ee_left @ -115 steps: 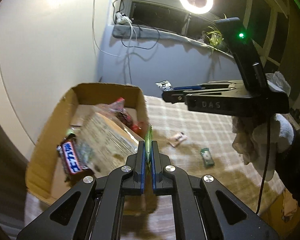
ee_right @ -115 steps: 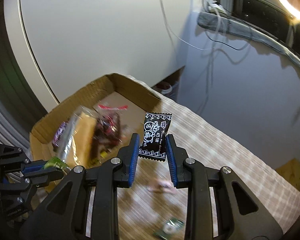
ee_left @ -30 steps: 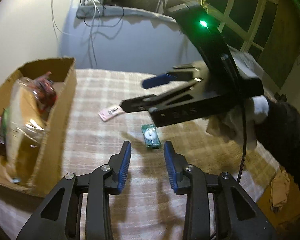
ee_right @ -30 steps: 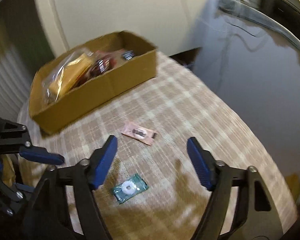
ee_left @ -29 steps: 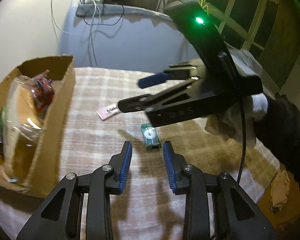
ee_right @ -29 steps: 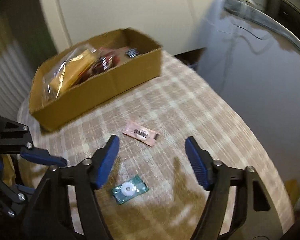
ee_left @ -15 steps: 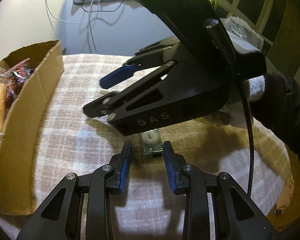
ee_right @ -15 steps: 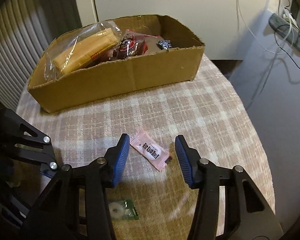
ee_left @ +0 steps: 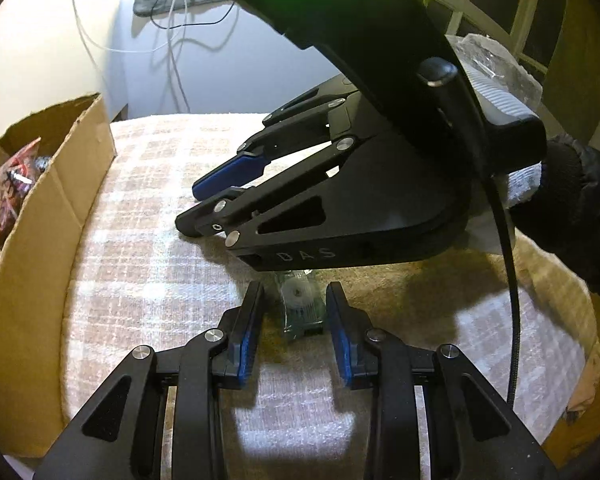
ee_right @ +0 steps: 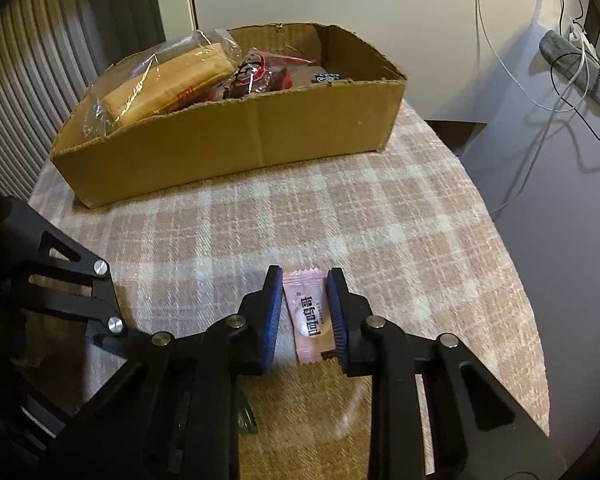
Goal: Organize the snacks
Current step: 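Grasp the teal candy with the left gripper while the right gripper grasps the pink candy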
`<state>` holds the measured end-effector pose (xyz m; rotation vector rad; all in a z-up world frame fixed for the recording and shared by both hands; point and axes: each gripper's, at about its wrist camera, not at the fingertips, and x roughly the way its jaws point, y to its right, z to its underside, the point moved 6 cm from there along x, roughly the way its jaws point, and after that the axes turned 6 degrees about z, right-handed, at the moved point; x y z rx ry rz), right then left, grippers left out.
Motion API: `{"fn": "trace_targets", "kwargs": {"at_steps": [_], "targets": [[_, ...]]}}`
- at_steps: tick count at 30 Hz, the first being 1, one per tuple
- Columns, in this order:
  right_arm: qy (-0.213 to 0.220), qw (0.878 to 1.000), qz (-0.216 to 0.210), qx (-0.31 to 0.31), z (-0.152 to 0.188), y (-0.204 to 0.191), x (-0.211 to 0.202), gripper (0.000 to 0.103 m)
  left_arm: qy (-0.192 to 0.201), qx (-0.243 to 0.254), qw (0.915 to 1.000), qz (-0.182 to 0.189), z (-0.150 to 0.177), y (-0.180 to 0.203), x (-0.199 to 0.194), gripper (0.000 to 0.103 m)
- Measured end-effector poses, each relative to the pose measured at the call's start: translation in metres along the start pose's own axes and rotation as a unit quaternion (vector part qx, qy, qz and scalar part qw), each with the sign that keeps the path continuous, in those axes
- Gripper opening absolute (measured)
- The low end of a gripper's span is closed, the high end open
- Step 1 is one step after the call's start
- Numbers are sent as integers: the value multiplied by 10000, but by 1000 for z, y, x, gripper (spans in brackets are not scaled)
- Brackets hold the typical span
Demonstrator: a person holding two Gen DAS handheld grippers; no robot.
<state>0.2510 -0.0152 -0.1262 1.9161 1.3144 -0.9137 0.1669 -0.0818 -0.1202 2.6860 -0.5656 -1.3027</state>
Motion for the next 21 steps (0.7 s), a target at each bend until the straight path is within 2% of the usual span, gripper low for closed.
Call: {"fn": "trace_targets", "kwargs": {"at_steps": [8, 10, 17, 21], "targets": [[-37, 9994, 193, 289, 20, 15, -11, 22, -65, 261, 9994, -233, -7, 14, 14, 30], [-45, 9987, 254, 449, 27, 23, -15, 22, -64, 333, 9990, -296, -7, 18, 16, 21], [-54, 9953, 515, 822, 47, 34, -27, 22, -54, 402, 9988, -284, -7, 26, 19, 18], [43, 9927, 626, 1031, 62, 38, -38, 21, 9, 393, 9989, -255, -8, 17, 7, 18]]}}
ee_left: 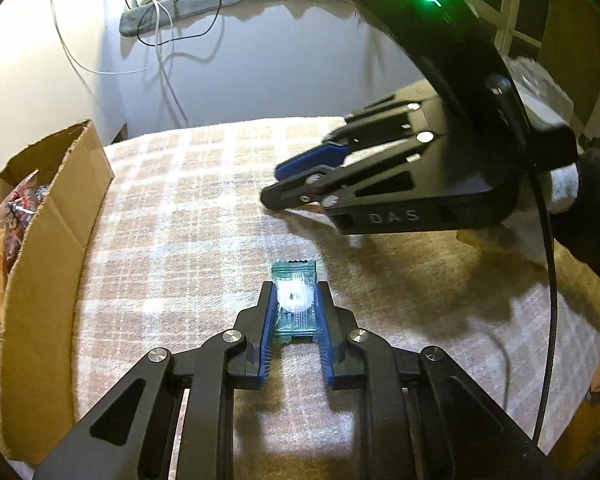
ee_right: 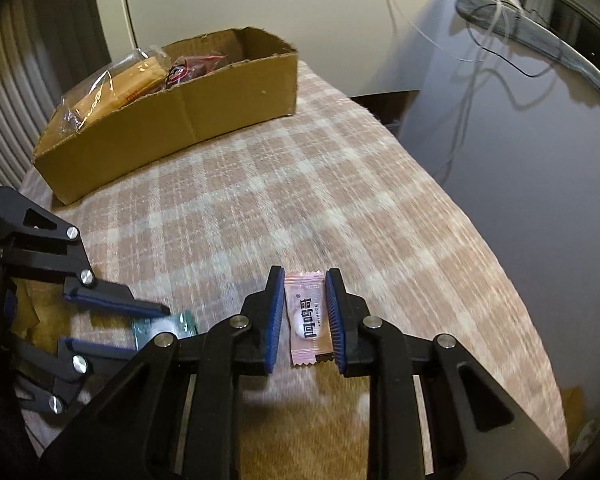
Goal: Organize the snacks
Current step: 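Grasp the teal candy with the left gripper while the right gripper grasps the pink candy, then lift both candies and carry them over the cardboard box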
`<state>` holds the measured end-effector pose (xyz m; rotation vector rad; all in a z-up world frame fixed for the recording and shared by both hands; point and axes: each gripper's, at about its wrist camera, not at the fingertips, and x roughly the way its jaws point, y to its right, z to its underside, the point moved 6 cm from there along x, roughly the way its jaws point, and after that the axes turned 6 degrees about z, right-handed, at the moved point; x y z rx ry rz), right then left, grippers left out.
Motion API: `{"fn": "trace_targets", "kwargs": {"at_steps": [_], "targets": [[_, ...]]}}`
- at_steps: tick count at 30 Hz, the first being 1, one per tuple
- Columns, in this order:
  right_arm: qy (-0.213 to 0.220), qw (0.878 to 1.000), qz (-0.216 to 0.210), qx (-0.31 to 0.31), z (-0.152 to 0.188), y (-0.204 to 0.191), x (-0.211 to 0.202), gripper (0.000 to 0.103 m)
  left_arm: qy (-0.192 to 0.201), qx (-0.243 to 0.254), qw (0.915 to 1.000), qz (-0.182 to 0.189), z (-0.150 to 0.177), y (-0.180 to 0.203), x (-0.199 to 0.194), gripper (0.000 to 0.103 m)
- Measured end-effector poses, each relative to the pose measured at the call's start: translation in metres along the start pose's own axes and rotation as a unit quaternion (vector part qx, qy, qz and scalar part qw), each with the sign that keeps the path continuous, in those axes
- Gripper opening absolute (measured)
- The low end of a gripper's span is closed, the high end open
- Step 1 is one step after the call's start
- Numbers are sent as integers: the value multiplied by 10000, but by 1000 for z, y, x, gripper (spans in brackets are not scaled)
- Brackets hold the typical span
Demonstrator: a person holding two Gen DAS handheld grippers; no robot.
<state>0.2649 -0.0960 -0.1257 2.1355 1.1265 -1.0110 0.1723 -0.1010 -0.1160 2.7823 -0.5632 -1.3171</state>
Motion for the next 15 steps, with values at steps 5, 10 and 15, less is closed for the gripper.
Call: {"fn": "trace_targets", "kwargs": {"at_steps": [5, 10, 15], "targets": [[92, 9995, 127, 287, 5, 8, -14, 12, 107, 17, 9999, 51, 1, -7, -12, 18], [16, 9988, 164, 468, 11, 6, -19, 12, 170, 32, 9998, 76, 5, -6, -18, 17], [-109, 9985, 170, 506, 19, 7, -14, 13, 181, 3, 9998, 64, 11, -8, -25, 17]]}}
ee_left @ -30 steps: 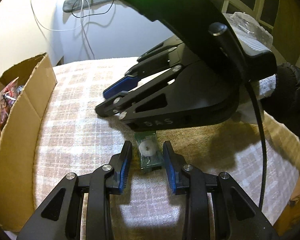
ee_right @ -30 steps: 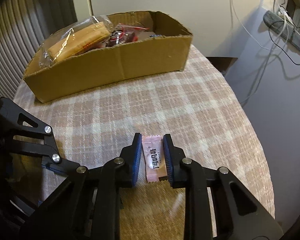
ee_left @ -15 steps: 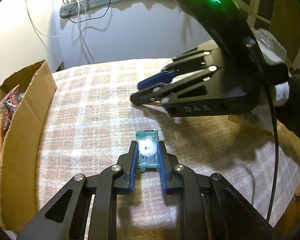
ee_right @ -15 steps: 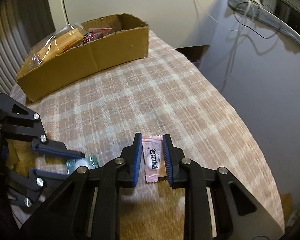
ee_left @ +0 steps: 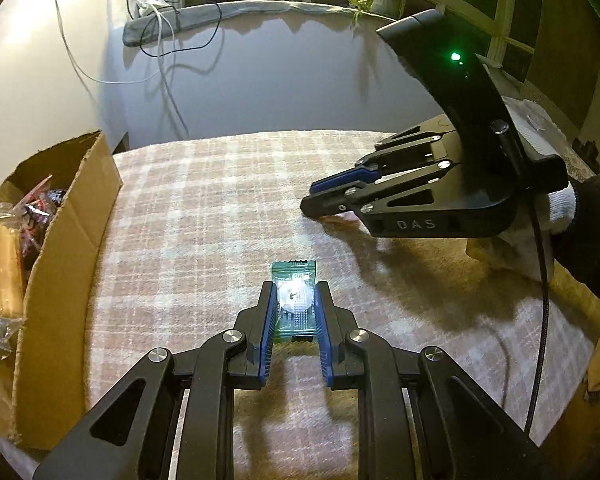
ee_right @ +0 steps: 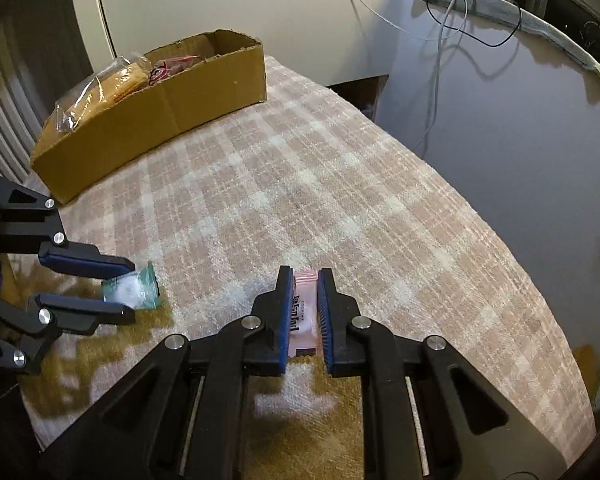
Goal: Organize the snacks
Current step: 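Lift both candies and carry them over the cardboard box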
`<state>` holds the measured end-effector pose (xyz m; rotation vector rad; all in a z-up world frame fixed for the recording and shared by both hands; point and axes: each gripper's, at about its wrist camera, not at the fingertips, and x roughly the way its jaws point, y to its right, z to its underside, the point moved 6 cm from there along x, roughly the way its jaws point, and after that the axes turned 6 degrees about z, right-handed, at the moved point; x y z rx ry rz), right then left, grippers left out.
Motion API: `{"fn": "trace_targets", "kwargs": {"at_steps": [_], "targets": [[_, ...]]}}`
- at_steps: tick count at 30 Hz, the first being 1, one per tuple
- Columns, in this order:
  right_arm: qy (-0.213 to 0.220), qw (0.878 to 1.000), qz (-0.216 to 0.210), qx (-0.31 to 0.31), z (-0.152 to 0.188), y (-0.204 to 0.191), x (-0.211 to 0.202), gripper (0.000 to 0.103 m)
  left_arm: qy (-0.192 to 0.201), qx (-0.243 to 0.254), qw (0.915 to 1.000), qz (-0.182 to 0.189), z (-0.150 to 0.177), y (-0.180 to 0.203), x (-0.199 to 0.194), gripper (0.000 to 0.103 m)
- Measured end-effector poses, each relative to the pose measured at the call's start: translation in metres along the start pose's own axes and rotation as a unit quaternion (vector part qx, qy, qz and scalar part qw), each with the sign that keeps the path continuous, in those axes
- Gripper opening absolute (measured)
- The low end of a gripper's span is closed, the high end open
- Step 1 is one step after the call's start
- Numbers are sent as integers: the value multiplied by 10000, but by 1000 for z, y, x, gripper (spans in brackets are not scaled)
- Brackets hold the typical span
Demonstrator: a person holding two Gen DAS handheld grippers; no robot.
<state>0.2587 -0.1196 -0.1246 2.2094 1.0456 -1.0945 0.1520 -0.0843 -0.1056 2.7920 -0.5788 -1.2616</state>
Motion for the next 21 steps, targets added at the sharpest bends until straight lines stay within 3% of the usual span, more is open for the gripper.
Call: {"fn": "trace_targets", "kwargs": {"at_steps": [2, 12, 21], "targets": [[-16, 9999, 116, -33, 2, 1, 0, 23, -3, -16, 10000, 7, 0, -1, 1, 17], [96, 9998, 94, 113, 17, 6, -10, 20, -20, -71, 9999, 79, 0, -1, 2, 17], [271, 9987, 160, 405, 8, 8, -31, 19, 281, -80, 9995, 127, -14, -6, -20, 17]]}}
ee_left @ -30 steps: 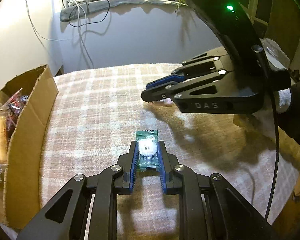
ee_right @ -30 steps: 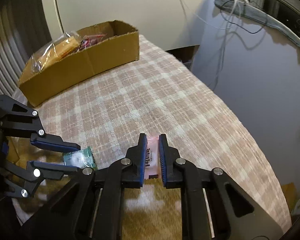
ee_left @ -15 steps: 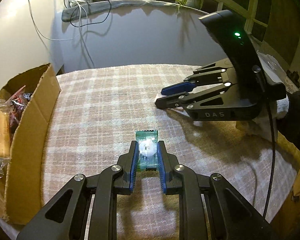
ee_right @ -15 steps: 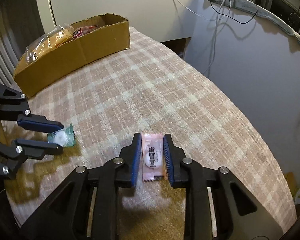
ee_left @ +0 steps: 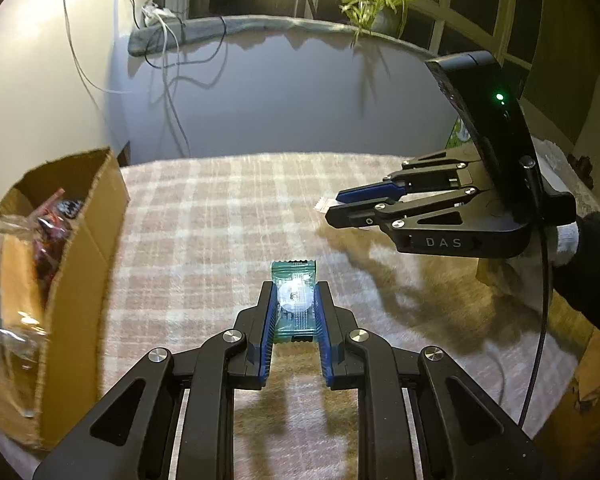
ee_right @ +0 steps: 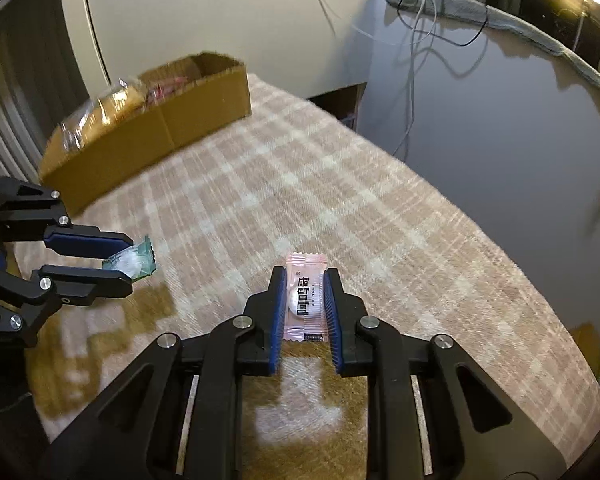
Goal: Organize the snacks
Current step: 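Lift both candies and carry them over the cardboard box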
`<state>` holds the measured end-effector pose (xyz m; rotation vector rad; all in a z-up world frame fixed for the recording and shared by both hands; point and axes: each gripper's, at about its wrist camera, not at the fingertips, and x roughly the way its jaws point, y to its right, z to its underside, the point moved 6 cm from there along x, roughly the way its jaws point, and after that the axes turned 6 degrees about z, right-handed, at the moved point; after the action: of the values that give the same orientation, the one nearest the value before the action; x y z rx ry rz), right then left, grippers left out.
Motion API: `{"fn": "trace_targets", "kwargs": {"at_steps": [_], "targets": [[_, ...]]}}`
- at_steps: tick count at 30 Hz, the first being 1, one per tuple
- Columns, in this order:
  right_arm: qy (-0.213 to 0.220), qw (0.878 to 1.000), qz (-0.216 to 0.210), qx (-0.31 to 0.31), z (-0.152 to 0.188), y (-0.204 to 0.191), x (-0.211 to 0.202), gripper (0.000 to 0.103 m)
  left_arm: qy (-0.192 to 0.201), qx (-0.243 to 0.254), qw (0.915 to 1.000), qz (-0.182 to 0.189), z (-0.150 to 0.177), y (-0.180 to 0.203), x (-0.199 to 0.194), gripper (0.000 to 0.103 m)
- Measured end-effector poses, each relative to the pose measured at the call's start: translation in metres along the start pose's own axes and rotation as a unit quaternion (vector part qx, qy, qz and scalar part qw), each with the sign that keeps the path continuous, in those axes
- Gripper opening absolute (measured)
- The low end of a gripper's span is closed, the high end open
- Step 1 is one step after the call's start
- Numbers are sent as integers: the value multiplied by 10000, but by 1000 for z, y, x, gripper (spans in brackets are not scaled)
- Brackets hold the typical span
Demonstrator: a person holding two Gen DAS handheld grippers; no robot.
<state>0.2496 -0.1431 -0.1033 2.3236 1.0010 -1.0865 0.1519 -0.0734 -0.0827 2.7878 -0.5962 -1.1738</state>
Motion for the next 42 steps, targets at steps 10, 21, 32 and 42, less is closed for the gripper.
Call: {"fn": "trace_targets", "kwargs": {"at_steps": [10, 21, 32, 42], "targets": [[323, 9994, -55, -94, -41, -36, -32, 19, 461, -20, 9987, -207, -24, -36, -47, 17], [476, 9982, -247, -265, -98, -91, -30, 19, 791, -153, 9956, -485, -33, -93, -87, 17], [531, 9975, -336, -325, -146, -123, -8, 19, 925, -426, 9916, -796, -37, -152, -106, 17], [430, 9985, -320, -146, -174, -129, 18, 19, 920, -635, 9886, -1009, -44, -189, -108, 17]]}}
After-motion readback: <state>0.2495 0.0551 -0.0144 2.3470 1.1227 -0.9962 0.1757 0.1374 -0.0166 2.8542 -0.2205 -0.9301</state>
